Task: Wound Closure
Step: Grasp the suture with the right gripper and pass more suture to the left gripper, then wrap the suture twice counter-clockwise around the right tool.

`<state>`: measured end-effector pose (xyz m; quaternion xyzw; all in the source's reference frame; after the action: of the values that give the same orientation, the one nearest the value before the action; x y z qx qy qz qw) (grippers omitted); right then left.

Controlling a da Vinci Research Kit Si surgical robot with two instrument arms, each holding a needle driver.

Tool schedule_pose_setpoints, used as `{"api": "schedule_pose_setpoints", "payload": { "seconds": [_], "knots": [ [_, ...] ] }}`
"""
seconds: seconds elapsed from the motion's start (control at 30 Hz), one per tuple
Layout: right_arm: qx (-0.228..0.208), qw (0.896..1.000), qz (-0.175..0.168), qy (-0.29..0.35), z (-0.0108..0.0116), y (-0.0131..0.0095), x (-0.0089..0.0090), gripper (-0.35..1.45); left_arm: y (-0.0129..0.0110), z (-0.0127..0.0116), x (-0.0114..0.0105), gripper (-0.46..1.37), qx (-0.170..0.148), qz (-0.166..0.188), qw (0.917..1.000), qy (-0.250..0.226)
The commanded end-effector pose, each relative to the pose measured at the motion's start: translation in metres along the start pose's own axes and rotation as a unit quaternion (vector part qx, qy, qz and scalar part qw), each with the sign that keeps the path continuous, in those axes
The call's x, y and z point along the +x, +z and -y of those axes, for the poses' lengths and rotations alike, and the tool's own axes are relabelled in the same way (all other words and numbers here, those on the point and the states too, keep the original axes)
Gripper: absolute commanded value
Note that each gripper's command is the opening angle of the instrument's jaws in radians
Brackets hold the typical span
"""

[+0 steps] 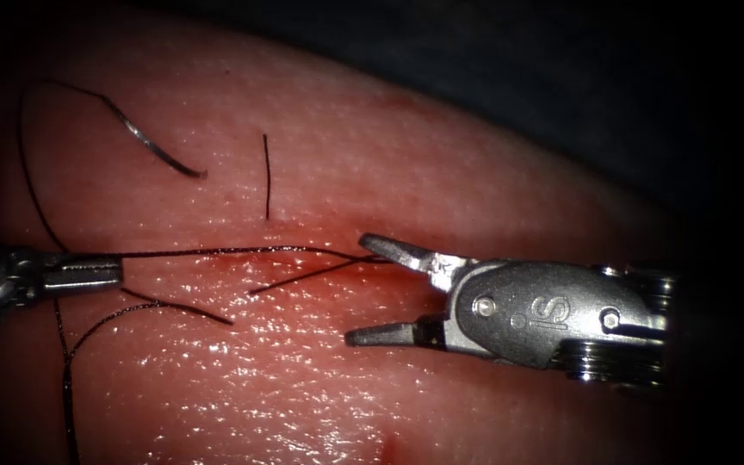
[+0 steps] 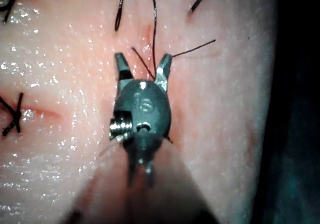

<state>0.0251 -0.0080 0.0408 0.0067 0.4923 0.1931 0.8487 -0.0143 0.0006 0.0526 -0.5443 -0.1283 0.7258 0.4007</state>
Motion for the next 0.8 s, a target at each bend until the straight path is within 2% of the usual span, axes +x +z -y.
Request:
{"api": "schedule_pose_setpoints", "payload": {
  "seconds": [0.03,0.2,0.4,0.6,0.63,0.67,0.73,0.8],
  "knots": [
    [0.002,1.000,-0.005,0.001,-0.0001,-0.0002,0.0000,1.06,-0.0001,-0.0001,-0.0001,-0.35,-0.001,0.000,1.0000,0.000],
    [-0.003,1.000,-0.020,0.005,-0.0014,-0.0007,0.0002,0.93,-0.0004,-0.0006,-0.0003,-0.35,-0.001,0.000,1.0000,0.003],
    [0.000,1.000,-0.014,0.010,-0.0034,-0.0010,0.0003,0.77,-0.0007,-0.0008,-0.0003,-0.35,-0.001,-0.001,1.0000,0.006],
    [0.010,1.000,-0.016,0.012,-0.0052,-0.0006,0.0004,0.51,-0.0005,-0.0010,-0.0003,-0.35,0.000,-0.002,0.9998,0.020],
    [0.011,1.000,-0.016,0.013,-0.0054,-0.0005,0.0004,0.44,-0.0005,-0.0011,-0.0003,-0.35,0.002,-0.002,0.9997,0.023],
    [0.013,1.000,-0.017,0.013,-0.0056,-0.0003,0.0003,0.10,-0.0004,-0.0013,-0.0003,-0.35,0.000,-0.003,0.9996,0.028],
    [0.014,1.000,-0.018,0.013,-0.0059,0.0000,0.0003,-0.32,-0.0003,-0.0015,-0.0002,-0.35,-0.005,-0.003,0.9993,0.036],
    [0.016,1.000,-0.021,0.013,-0.0064,0.0005,0.0002,-0.35,-0.0002,-0.0019,-0.0001,-0.35,-0.010,-0.004,0.9989,0.046]
  ]
}}
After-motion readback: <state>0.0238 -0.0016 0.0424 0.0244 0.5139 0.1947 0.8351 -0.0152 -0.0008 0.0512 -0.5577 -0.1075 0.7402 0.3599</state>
